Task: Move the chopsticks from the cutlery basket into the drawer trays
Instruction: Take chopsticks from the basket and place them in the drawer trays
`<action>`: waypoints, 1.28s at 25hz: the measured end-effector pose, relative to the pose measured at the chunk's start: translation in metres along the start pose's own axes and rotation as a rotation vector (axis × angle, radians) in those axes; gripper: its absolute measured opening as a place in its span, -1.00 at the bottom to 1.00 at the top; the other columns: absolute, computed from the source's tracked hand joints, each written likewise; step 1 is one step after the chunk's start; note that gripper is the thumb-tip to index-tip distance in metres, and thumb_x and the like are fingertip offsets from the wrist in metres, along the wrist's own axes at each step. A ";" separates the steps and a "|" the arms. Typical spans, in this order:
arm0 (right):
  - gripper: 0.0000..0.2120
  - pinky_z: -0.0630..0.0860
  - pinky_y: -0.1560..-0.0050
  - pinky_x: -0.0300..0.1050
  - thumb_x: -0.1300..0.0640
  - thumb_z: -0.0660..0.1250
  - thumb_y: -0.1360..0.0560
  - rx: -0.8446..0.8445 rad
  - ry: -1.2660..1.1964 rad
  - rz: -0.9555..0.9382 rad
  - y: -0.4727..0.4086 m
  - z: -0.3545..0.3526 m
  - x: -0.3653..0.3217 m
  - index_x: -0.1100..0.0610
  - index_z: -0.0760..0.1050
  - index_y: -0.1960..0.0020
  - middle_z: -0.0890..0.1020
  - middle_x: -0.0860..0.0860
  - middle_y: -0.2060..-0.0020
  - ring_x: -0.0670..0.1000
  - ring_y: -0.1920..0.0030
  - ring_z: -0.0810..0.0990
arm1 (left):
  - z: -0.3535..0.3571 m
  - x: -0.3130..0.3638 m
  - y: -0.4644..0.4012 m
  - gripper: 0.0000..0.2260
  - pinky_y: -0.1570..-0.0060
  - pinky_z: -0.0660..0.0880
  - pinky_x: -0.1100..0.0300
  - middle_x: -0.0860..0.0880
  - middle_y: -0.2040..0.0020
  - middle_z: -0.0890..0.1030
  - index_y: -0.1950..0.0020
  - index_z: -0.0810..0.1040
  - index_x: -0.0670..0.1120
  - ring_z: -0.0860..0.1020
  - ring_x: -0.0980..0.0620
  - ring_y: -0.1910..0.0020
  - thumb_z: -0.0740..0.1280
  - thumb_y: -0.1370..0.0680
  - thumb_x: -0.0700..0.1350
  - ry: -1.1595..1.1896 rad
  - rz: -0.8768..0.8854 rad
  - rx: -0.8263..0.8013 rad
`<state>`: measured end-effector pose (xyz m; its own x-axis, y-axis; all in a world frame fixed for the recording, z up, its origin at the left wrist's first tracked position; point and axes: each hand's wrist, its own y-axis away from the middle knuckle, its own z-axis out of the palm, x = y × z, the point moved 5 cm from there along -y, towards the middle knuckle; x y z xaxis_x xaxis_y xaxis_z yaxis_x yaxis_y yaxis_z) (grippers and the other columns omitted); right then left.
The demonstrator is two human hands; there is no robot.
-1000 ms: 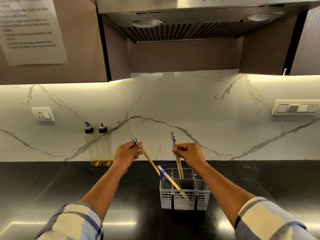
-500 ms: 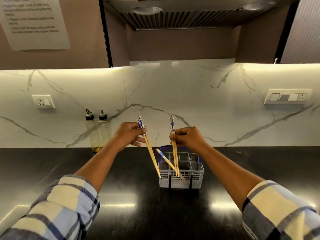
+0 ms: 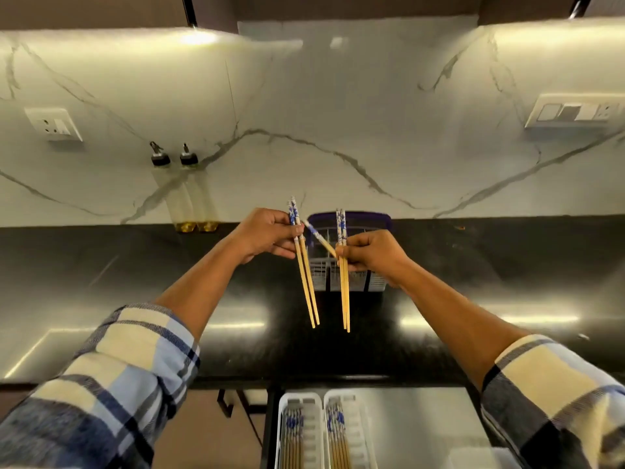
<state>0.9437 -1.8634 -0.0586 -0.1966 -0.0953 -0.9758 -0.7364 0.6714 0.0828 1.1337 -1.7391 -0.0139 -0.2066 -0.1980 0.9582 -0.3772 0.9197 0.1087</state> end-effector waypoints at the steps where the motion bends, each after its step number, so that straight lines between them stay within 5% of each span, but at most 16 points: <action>1: -0.81 0.67 0.00 -0.07 0.18 0.49 -0.45 -0.001 -0.021 0.042 0.005 0.005 0.021 0.24 0.66 -0.03 0.74 0.14 0.11 0.08 0.07 0.74 | 0.009 -0.016 0.004 -0.90 0.10 0.68 0.02 -0.22 0.08 0.72 -0.04 0.62 -0.19 0.72 -0.13 0.11 0.40 -0.55 -0.22 -0.019 -0.029 -0.024; 10: -0.84 0.67 -0.01 -0.05 0.21 0.47 -0.47 -0.011 -0.031 0.309 0.087 0.050 0.186 0.24 0.67 -0.03 0.74 0.13 0.15 0.07 0.11 0.74 | 0.082 -0.181 0.062 -0.92 0.16 0.68 0.13 -0.19 0.08 0.71 -0.03 0.60 -0.20 0.72 -0.06 0.16 0.38 -0.56 -0.24 -0.029 -0.340 -0.148; 20: -0.88 0.65 -0.06 -0.04 0.20 0.48 -0.46 -0.100 0.035 0.410 0.148 0.083 0.244 0.16 0.71 0.01 0.76 0.02 0.13 -0.01 0.08 0.74 | 0.129 -0.274 0.117 -0.83 0.04 0.66 0.11 -0.16 0.04 0.72 -0.09 0.61 -0.22 0.72 -0.02 0.07 0.40 -0.55 -0.18 -0.064 -0.403 -0.323; 28: -0.92 0.66 -0.07 0.02 0.13 0.48 -0.47 0.019 0.108 0.612 0.185 0.097 0.300 0.04 0.71 0.04 0.75 -0.07 0.17 -0.05 0.12 0.73 | 0.148 -0.324 0.137 -0.85 0.16 0.65 0.26 -0.15 0.01 0.70 -0.08 0.60 -0.20 0.71 0.02 0.09 0.38 -0.56 -0.15 -0.169 -0.545 -0.241; 32: -0.89 0.67 -0.03 0.03 0.12 0.47 -0.49 0.056 0.216 0.652 0.176 0.102 0.309 0.07 0.69 -0.01 0.74 -0.03 0.17 -0.02 0.15 0.73 | 0.153 -0.341 0.127 -0.76 0.05 0.66 0.07 -0.18 -0.06 0.67 -0.19 0.56 -0.21 0.70 -0.10 0.05 0.38 -0.57 -0.14 -0.167 -0.622 -0.230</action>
<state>0.8194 -1.6996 -0.3657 -0.7171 0.2004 -0.6675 -0.3908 0.6775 0.6232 1.0175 -1.6065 -0.3672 -0.1565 -0.7458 0.6476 -0.2729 0.6628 0.6973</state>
